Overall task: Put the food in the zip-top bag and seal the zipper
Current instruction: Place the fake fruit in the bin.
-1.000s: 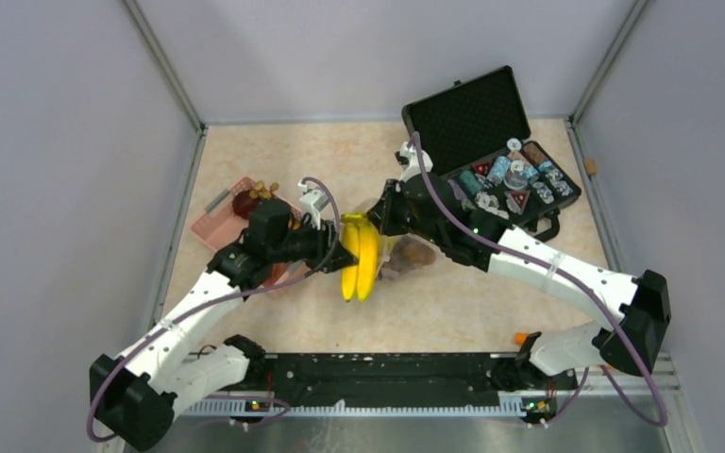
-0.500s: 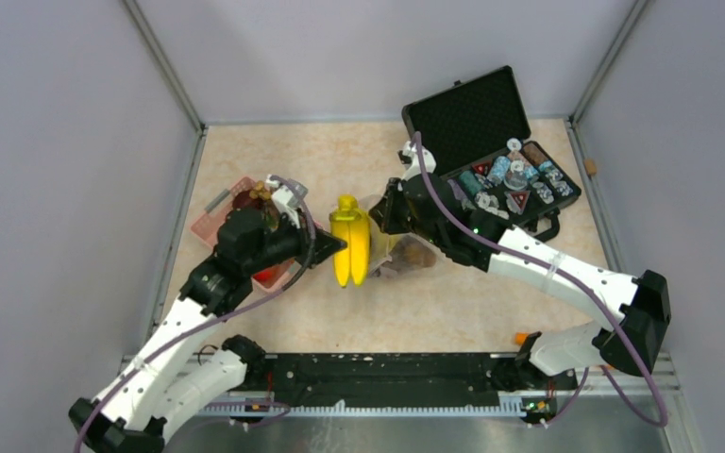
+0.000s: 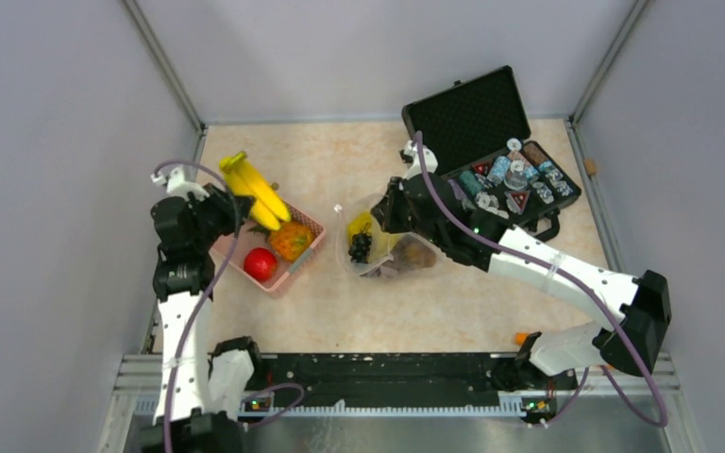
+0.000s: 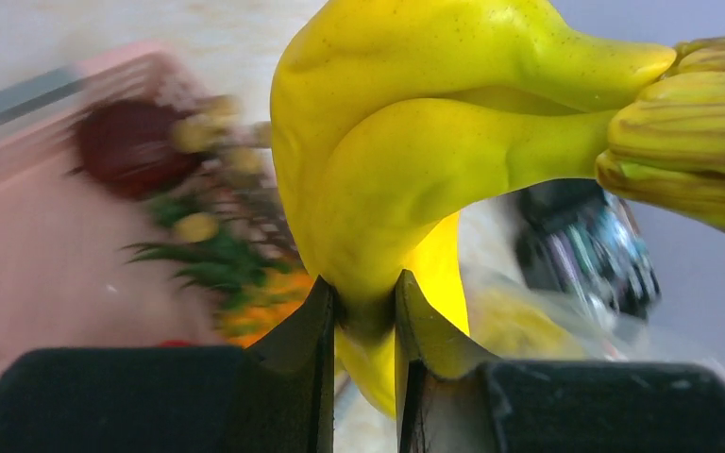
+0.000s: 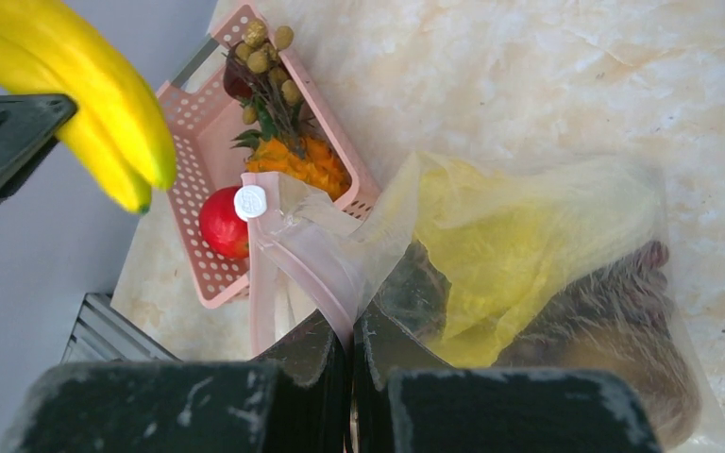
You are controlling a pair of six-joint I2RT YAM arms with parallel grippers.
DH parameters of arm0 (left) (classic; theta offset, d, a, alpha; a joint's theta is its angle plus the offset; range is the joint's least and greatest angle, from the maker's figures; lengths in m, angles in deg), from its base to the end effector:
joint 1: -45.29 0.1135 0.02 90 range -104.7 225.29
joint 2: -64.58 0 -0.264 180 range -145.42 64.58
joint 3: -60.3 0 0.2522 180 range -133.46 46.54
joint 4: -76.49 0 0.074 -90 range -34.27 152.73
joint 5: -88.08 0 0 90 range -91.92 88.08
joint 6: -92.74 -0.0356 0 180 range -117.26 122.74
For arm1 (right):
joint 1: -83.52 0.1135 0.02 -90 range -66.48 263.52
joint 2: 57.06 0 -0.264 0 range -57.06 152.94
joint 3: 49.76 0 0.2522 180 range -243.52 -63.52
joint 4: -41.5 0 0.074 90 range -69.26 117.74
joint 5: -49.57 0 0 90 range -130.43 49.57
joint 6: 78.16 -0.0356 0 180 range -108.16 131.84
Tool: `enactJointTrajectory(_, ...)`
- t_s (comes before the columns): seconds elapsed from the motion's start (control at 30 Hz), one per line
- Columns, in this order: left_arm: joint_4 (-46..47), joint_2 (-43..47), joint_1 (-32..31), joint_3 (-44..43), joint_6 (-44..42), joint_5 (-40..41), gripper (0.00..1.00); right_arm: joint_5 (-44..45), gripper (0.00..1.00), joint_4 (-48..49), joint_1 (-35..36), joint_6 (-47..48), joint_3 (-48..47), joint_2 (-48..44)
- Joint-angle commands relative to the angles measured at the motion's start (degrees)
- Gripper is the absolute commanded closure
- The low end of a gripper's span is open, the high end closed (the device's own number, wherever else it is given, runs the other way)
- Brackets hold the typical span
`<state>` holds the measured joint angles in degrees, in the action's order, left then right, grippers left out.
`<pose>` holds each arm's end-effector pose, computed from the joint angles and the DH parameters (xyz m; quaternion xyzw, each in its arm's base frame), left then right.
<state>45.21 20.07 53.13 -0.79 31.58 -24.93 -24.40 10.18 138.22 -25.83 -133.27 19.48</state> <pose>0.1770 0.0103 0.3434 -0.1285 0.7748 -0.2644 0.5598 0.1857 0.2453 0.3562 -0.0485 0.8341 0.3062 0.4562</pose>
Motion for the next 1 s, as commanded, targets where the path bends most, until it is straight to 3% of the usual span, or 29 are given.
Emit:
enactJointTrajectory(0.0, 8.9, -5.0, 13.1, 7.4, 11.2, -3.4, 1.00, 0.9, 1.00, 1.7, -0.4, 0.6, -1.2, -3.2)
enactJointTrajectory(0.17, 9.4, -11.4, 16.4, 9.5, 13.1, 3.5, 0.99, 1.0, 1.00, 2.5, -0.3, 1.1, 0.0, -4.5)
enactJointTrajectory(0.2, 10.7, -12.3, 16.9, 9.9, 12.7, 3.0, 0.91, 1.0, 1.00, 2.5, -0.4, 1.2, 0.1, -4.7)
enactJointTrajectory(0.23, 11.2, -13.1, 16.9, 9.7, 11.9, 2.8, 0.69, 1.0, 1.00, 2.7, -0.4, 1.2, 0.3, -5.0)
enactJointTrajectory(0.27, 10.3, -13.9, 17.0, 9.0, 11.2, 3.2, 0.54, 1.1, 1.00, 2.9, -0.3, 1.3, 0.6, -5.3)
enactJointTrajectory(0.47, 4.5, -11.3, 17.1, 8.5, 8.4, 6.6, 0.03, 1.3, 1.00, 3.1, -0.7, 1.7, 1.1, -5.9)
enactJointTrajectory(0.73, -5.9, -0.4, 14.5, 10.1, 1.4, 3.0, 0.11, 1.1, 1.00, 3.6, -0.8, 2.1, 1.4, -6.1)
enactJointTrajectory(0.87, -11.9, 1.7, 11.9, 11.4, -0.9, 6.4, 0.09, 0.3, 1.00, 4.5, -0.8, 2.0, 1.5, -6.2)
enactJointTrajectory(0.97, -12.0, 1.4, 5.5, 12.3, 1.5, 10.2, 0.09, -0.1, 1.00, 5.1, -0.9, 1.7, 1.8, -6.1)
